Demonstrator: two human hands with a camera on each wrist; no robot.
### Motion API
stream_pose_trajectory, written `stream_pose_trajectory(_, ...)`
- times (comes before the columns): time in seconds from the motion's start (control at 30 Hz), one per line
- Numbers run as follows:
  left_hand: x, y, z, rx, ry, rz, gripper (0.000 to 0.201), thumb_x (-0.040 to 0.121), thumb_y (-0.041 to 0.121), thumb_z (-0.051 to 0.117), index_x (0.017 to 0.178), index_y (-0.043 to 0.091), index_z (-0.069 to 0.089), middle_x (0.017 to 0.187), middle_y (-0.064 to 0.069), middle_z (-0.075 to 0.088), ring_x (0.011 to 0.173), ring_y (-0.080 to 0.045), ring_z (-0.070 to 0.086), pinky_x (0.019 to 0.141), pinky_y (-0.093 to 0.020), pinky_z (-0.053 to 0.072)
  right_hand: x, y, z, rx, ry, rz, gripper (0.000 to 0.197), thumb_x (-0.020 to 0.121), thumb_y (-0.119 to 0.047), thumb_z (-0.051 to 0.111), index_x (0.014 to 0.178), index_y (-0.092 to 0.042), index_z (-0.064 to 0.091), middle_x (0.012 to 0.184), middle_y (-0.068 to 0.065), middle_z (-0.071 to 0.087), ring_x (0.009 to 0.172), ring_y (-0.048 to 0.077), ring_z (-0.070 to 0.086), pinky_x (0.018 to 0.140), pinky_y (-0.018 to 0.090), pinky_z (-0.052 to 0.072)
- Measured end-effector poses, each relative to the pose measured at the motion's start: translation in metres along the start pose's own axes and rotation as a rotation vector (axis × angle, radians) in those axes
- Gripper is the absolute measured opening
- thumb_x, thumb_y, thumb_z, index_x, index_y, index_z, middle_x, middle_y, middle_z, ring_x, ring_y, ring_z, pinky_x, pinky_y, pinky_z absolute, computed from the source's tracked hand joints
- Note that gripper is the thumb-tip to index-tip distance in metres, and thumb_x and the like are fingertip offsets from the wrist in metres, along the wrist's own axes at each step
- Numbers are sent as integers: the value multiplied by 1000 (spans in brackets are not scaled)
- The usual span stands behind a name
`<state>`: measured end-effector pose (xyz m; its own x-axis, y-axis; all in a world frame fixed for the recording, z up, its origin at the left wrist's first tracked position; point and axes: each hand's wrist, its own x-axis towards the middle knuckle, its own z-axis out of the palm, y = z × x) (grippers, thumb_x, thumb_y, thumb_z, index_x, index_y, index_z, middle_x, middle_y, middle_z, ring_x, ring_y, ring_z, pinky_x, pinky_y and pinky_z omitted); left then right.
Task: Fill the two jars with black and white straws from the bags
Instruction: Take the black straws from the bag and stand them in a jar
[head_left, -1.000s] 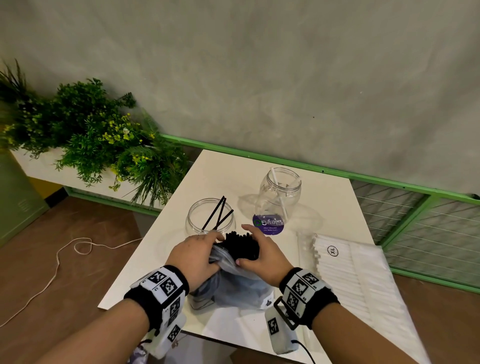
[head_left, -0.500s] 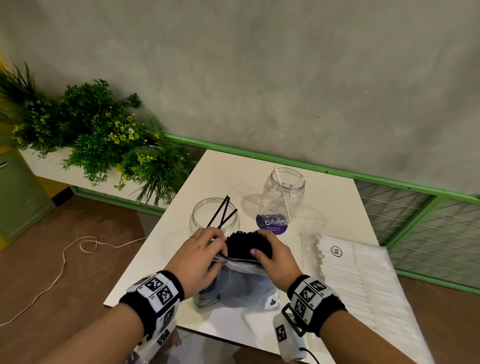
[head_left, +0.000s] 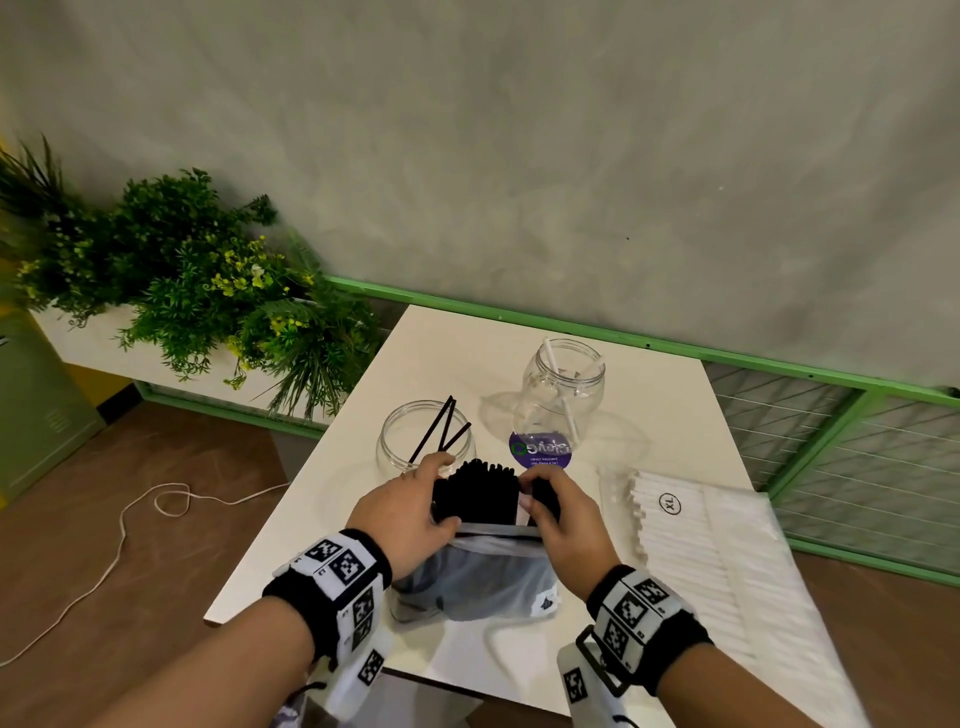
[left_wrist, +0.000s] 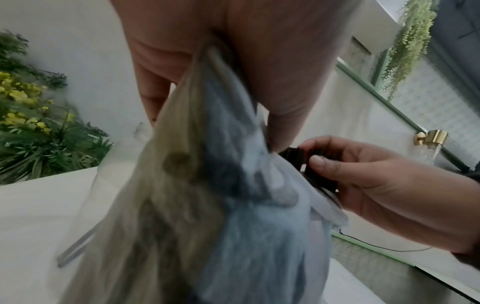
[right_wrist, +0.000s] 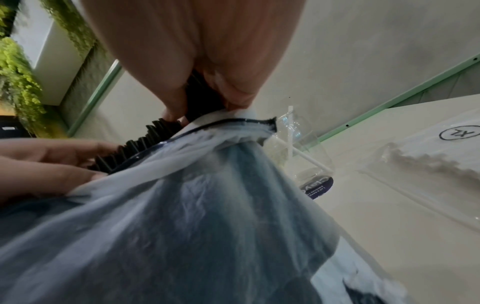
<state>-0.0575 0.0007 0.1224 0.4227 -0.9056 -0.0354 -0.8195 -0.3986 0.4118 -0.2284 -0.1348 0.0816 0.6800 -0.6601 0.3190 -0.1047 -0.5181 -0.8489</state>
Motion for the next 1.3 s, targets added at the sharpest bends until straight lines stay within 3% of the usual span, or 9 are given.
stream_pose_trajectory(0.13, 0, -1, 1, -31, 32, -45, 49, 84, 42, 58, 130, 36, 41, 114, 6, 63, 100, -18, 60, 73, -26, 45, -5, -2, -7, 4, 38, -8, 27, 93, -1, 53, 115, -16, 57, 102, -4, 64, 98, 10, 60, 86, 17, 45)
stream_pose_trajectory(0.33, -2, -2, 4, -76, 38, -18, 39, 84, 43, 58, 121, 36, 50, 117, 7, 62, 105, -17, 58, 82, -29, 48, -1, 10, -24, -157, 108, 5, 20, 86, -10, 68, 100, -22, 60, 90, -9, 64, 84, 7, 60, 73, 23, 47)
stream_pose_trajectory(0.47, -2, -3, 4, -99, 46, -17, 37, 84, 43, 59, 120, 36, 52, 116, 9, 62, 104, -15, 58, 82, -28, 48, -1, 2, -24, -114, 215, -43, 23, 89, -11, 63, 105, -26, 59, 94, -7, 65, 89, 9, 61, 79, 16, 46)
stream_pose_trajectory(0.6, -3, -1, 5, -102, 58, -18, 34, 84, 44, 59, 116, 37, 53, 114, 11, 63, 102, -13, 59, 80, -27, 48, 0, 6, -21, -152, 88, 40, 14, 96, -18, 53, 108, -20, 60, 97, -9, 64, 92, 2, 57, 81, 18, 43)
stream_pose_trajectory(0.8, -4, 1, 6, -77, 63, -1, 32, 85, 43, 58, 116, 36, 54, 115, 11, 63, 104, -13, 58, 80, -26, 46, 4, -8, -16, -130, -70, 84, 75, 84, -62, 48, 144, -20, 32, 140, -10, 40, 130, -2, 34, 107, 11, 25)
stream_pose_trajectory(0.97, -4, 2, 6, -62, 70, 16, 33, 85, 42, 58, 116, 33, 55, 115, 9, 63, 104, -14, 59, 83, -28, 47, 25, -19, -4, -497, -159, -36, 107, 62, -80, 59, 148, -31, 19, 150, -4, 30, 136, 14, 31, 109, 34, 36)
stream_pose_trajectory(1.1, -3, 3, 8, -54, 96, 14, 31, 86, 45, 57, 114, 32, 56, 113, 8, 64, 103, -15, 59, 79, -26, 46, 31, -23, 9, -808, -278, -189, 85, 67, -74, 61, 137, -29, 43, 125, -3, 56, 111, 24, 49, 89, 37, 48)
stream_pose_trajectory(1.17, -4, 1, 7, -85, 133, -18, 27, 87, 43, 56, 111, 31, 57, 109, 7, 65, 99, -17, 60, 77, -27, 47, 32, -20, 13, -806, -250, -237, 64, 74, -60, 66, 126, -24, 54, 108, -2, 62, 100, 25, 52, 80, 38, 50)
stream_pose_trajectory(1.3, -3, -13, 1, -275, 269, -122, 17, 86, 35, 61, 102, 28, 62, 98, 4, 68, 91, -19, 62, 75, -29, 50, 36, -17, 4, -679, -160, -348, 43, 86, -45, 54, 122, -22, 56, 102, -2, 62, 95, 24, 55, 75, 33, 52)
